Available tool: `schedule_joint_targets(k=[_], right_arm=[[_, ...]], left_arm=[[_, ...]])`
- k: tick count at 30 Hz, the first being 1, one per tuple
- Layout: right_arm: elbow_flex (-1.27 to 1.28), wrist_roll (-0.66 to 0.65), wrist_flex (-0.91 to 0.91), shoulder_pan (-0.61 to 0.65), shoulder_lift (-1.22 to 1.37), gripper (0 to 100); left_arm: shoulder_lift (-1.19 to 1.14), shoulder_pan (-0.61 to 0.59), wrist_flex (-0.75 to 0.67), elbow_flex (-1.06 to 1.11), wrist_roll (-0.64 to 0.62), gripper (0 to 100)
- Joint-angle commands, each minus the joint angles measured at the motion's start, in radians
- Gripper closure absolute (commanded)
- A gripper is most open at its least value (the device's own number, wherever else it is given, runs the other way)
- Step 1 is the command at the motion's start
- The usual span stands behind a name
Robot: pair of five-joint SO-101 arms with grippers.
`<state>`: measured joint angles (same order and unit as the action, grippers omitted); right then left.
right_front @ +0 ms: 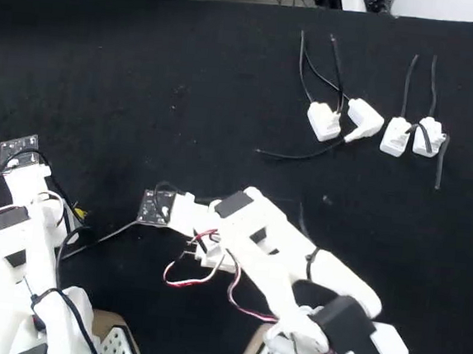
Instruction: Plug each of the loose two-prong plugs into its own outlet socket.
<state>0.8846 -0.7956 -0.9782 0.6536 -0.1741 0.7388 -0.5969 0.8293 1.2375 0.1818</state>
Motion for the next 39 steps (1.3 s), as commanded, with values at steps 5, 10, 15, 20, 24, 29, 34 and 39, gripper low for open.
schedule_joint_targets(k=[5, 10, 15, 20, 24, 29, 34, 39], right_arm=[[-0.219, 0.011, -0.195, 0.002, 0.045, 86.5], [-0.308, 0.011, -0.239, 0.005, 0.053, 86.5], [-0.259, 0.048, -0.146, 0.008, 0.054, 86.5], [-0.150, 0.057, -0.075, 0.098, 0.054, 86.5], [-0.105, 0.057, -0.011, 0.107, 0.054, 86.5], [-0.101, 0.051, -0.020, 0.110, 0.054, 86.5], [-0.101, -0.005, -0.123, 0.155, 0.054, 86.5], [-0.102, -0.005, -0.127, 0.166, 0.054, 86.5]], left_arm=[[0.020, -0.005, 0.005, -0.012, -0.006, 76], [0.020, -0.005, 0.005, -0.012, -0.006, 76], [0.020, -0.005, 0.005, -0.012, -0.006, 76], [0.020, -0.005, 0.005, -0.012, -0.006, 76], [0.020, -0.005, 0.005, -0.010, -0.006, 76], [0.020, -0.005, 0.005, -0.010, -0.006, 76], [0.020, -0.005, 0.005, -0.010, -0.006, 76], [0.020, -0.005, 0.005, -0.010, -0.006, 76]])
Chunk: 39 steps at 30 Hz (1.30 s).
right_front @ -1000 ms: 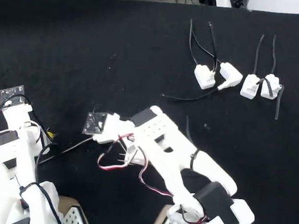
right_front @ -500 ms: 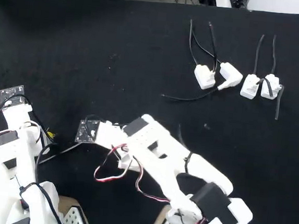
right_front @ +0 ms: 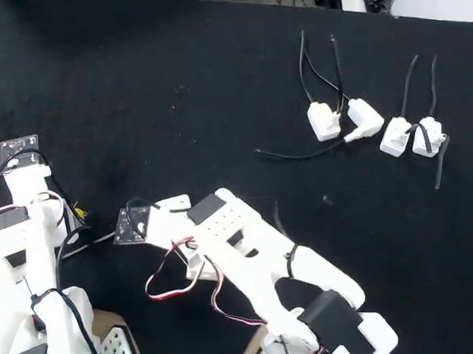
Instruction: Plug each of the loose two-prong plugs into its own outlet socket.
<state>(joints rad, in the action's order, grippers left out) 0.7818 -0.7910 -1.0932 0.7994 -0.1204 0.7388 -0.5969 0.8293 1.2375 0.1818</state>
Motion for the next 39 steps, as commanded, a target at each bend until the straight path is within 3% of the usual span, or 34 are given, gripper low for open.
schedule_joint_targets(k=[1, 6, 18, 24, 32, 39], right_arm=[[0.001, -0.009, -0.011, 0.020, -0.002, 86.5], [-0.005, -0.008, 0.018, 0.017, -0.010, 99.4], [0.133, 0.075, 0.072, 0.020, -0.231, 98.7], [0.173, 0.077, 0.158, 0.017, -0.176, 98.6], [0.074, 0.081, 0.094, 0.021, -0.041, 98.5], [0.065, 0.075, 0.084, 0.021, -0.024, 91.9]], left_arm=[[0.020, -0.005, 0.005, -0.010, -0.006, 76], [0.020, -0.005, 0.005, -0.010, -0.006, 76], [0.020, -0.005, 0.005, -0.010, -0.006, 76], [0.020, -0.005, 0.005, -0.010, -0.006, 76], [0.020, -0.005, 0.005, -0.010, -0.006, 76], [0.020, -0.007, 0.005, -0.010, -0.006, 76]])
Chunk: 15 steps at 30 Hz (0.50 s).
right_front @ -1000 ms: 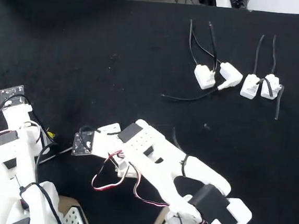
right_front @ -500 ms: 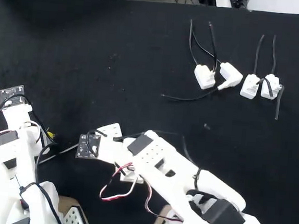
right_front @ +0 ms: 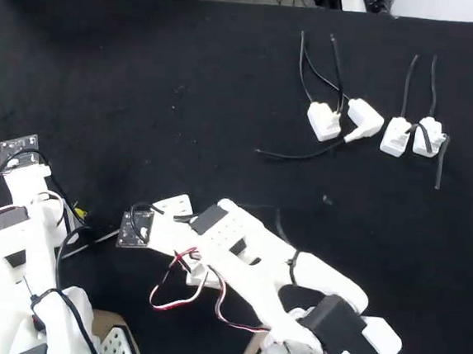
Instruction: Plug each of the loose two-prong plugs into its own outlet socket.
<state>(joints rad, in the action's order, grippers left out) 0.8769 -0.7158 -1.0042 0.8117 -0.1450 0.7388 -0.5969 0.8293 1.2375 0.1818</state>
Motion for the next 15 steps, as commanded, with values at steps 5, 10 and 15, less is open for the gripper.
schedule_joint_targets(k=[5, 10, 15], right_arm=[[-0.033, -0.002, -0.005, 0.006, 0.001, 98.5], [-0.035, -0.002, -0.009, 0.005, 0.001, 98.8], [-0.036, 0.008, -0.003, -0.021, 0.001, 98.6]], left_arm=[[0.020, -0.007, 0.005, -0.010, -0.006, 76], [0.020, -0.007, 0.005, -0.010, -0.006, 76], [0.020, -0.007, 0.005, -0.010, -0.006, 76]])
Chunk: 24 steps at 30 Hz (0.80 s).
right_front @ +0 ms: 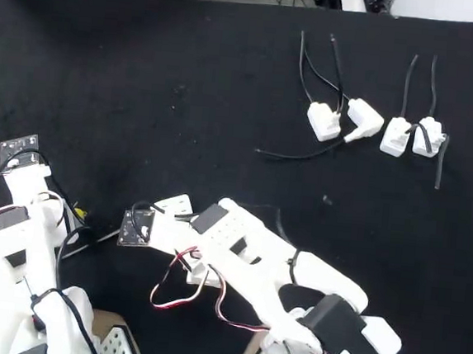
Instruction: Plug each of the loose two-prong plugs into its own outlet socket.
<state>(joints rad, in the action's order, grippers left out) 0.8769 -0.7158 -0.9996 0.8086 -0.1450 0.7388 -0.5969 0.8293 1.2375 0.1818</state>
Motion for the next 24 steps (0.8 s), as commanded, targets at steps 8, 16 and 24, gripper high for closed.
schedule_joint_targets(k=[8, 16, 24], right_arm=[[-0.062, 0.028, 0.002, -0.117, 0.001, 87.7], [-0.050, -0.031, -0.002, -0.118, 0.001, 98.8], [-0.050, -0.029, -0.057, -0.115, -0.128, 98.8]], left_arm=[[0.020, -0.007, 0.005, -0.010, -0.006, 76], [0.020, -0.007, 0.005, -0.010, -0.006, 76], [0.020, -0.007, 0.005, -0.010, -0.006, 76]])
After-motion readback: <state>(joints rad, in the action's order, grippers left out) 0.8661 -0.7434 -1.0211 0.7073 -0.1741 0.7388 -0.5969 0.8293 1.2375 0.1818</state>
